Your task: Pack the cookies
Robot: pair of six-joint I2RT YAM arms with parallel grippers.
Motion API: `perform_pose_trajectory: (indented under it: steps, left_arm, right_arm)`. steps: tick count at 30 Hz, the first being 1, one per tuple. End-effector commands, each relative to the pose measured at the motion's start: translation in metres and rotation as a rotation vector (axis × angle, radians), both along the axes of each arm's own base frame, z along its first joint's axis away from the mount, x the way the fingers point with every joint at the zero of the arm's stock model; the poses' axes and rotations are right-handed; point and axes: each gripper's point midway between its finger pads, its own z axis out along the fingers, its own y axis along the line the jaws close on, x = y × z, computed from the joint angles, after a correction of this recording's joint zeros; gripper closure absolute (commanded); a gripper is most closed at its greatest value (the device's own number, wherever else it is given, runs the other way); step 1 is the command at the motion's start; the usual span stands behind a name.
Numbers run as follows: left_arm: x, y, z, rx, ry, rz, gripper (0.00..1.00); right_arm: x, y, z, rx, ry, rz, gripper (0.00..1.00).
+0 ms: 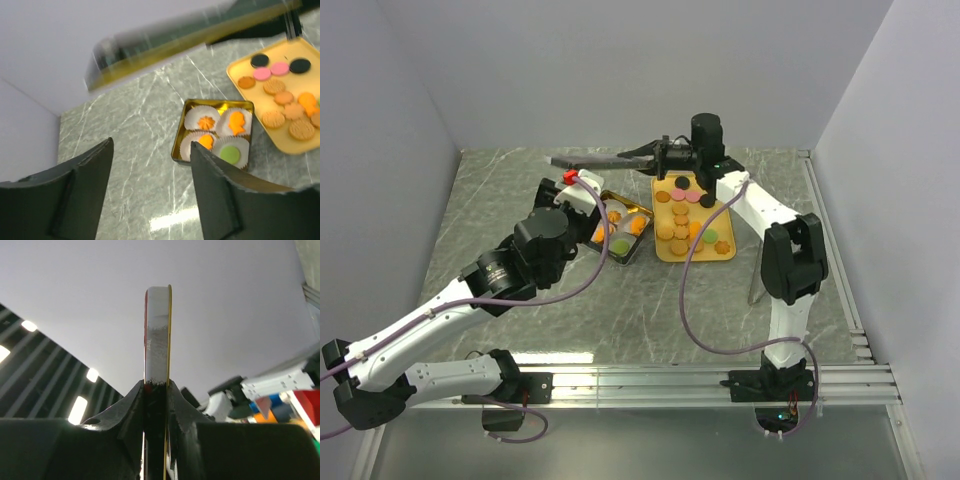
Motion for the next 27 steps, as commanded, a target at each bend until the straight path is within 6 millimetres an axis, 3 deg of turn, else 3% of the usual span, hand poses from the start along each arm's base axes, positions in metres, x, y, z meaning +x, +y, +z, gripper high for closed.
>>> perform_pose_trajectory:
  steps: [1,8,11,14,15,20,22,26,27]
  left_arm:
    - [-0.008,-0.006,0.012,-0.055,0.013,-0.064,0.3]
    - [-0.011,-0.017,0.007,-0.044,0.053,-0.13,0.25]
    - [-0.013,-0.025,0.001,-0.047,0.077,-0.163,0.23]
    - [-0.004,-0.024,-0.012,-0.09,0.135,-0.141,0.22]
    - [-0.005,-0.029,-0.015,-0.089,0.146,-0.166,0.23]
    - [0.033,-0.009,-0.047,-0.254,0.275,-0.102,0.3]
    - [0.051,0.001,-0.058,-0.302,0.313,-0.084,0.29]
    - [0.095,0.007,-0.104,-0.308,0.457,-0.033,0.32]
    - [0.108,0.02,-0.111,-0.336,0.479,0.0,0.34]
  right_arm:
    - [0.013,-0.025,0.054,0.072,-0.125,-0.103,1.0]
    - [0.055,-0.083,0.035,-0.013,-0.163,-0.295,1.0]
    - [0.071,-0.124,0.031,-0.056,-0.196,-0.414,1.0]
    - [0.076,-0.173,0.042,-0.099,-0.234,-0.534,1.0]
    - [0.074,-0.173,0.046,-0.107,-0.265,-0.532,1.0]
    - [0.062,-0.217,0.039,-0.218,-0.307,-0.575,1.0]
    - [0.054,-0.227,0.022,-0.259,-0.272,-0.584,1.0]
    - [0.031,-0.256,0.005,-0.36,-0.305,-0.608,1.0]
    - [0.025,-0.261,-0.002,-0.376,-0.298,-0.604,1.0]
